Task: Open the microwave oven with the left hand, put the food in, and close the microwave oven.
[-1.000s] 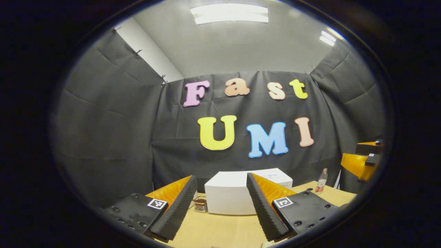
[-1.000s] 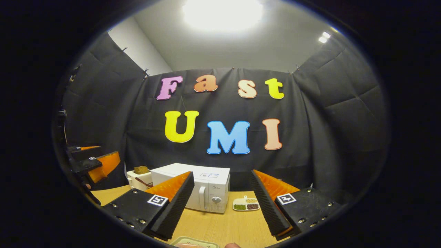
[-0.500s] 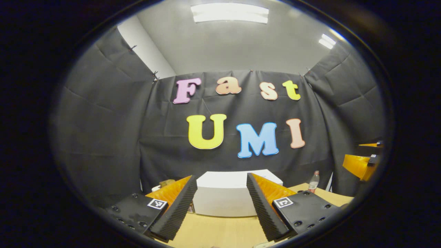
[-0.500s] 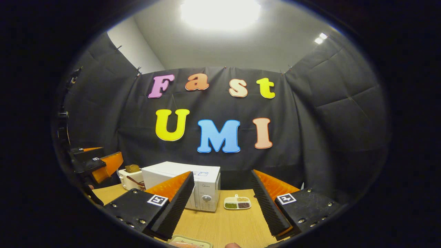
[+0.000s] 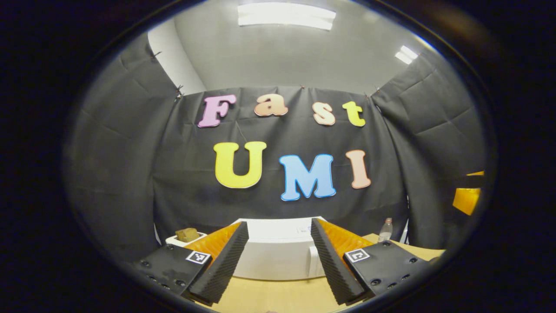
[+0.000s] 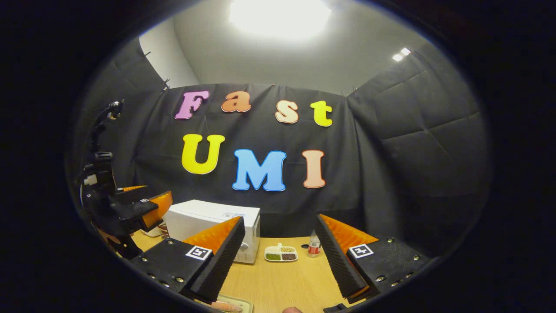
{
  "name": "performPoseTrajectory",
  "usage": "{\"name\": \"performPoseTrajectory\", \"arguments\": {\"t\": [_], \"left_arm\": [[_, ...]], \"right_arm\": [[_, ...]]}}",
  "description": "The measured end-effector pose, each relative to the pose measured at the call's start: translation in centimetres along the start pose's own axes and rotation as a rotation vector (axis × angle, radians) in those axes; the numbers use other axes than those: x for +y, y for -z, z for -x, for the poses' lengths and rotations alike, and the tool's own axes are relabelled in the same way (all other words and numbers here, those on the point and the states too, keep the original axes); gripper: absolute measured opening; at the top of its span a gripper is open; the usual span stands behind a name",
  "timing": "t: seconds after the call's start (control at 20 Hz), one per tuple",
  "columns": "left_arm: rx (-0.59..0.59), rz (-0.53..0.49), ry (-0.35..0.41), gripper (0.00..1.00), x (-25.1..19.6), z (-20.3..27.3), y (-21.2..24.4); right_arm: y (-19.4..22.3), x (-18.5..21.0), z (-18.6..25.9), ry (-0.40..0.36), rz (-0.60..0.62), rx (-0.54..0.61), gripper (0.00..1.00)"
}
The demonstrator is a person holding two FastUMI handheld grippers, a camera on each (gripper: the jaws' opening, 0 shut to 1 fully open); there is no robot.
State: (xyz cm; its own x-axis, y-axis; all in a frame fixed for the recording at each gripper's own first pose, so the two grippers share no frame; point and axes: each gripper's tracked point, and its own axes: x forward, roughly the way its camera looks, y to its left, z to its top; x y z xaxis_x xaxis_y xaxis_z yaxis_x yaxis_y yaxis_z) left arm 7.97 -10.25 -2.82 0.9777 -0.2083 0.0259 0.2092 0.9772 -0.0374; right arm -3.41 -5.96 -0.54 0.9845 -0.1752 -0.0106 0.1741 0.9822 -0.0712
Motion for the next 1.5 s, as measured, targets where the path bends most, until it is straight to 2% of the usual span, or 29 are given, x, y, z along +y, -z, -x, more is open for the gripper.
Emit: {"name": "performPoseTrajectory", "arguments": {"t": [0.35,0.8,1.15,1.25,1.5], "left_arm": [[0.004,-0.02,0.078,0.97,-3.1,-5.3,2.9],[0.083,-0.014,0.13,0.96,-6.8,-11.8,10.4],[0.231,-0.044,0.157,0.96,-9.3,-15.0,18.7],[0.258,-0.064,0.155,0.96,-9.4,-15.6,20.3],[0.332,-0.043,0.152,0.95,-9.7,-16.8,23.7]], "right_arm": [[0.0,-2.7,1.9,0.116,0.022,0.008,0.99],[0.2,-5.9,4.6,0.245,0.083,0.046,0.99],[0.6,-6.9,5.9,0.29,0.101,0.079,0.99],[0.8,-7.0,6.2,0.292,0.105,0.085,0.99],[1.1,-7.3,6.8,0.286,0.129,0.096,0.99]]}}
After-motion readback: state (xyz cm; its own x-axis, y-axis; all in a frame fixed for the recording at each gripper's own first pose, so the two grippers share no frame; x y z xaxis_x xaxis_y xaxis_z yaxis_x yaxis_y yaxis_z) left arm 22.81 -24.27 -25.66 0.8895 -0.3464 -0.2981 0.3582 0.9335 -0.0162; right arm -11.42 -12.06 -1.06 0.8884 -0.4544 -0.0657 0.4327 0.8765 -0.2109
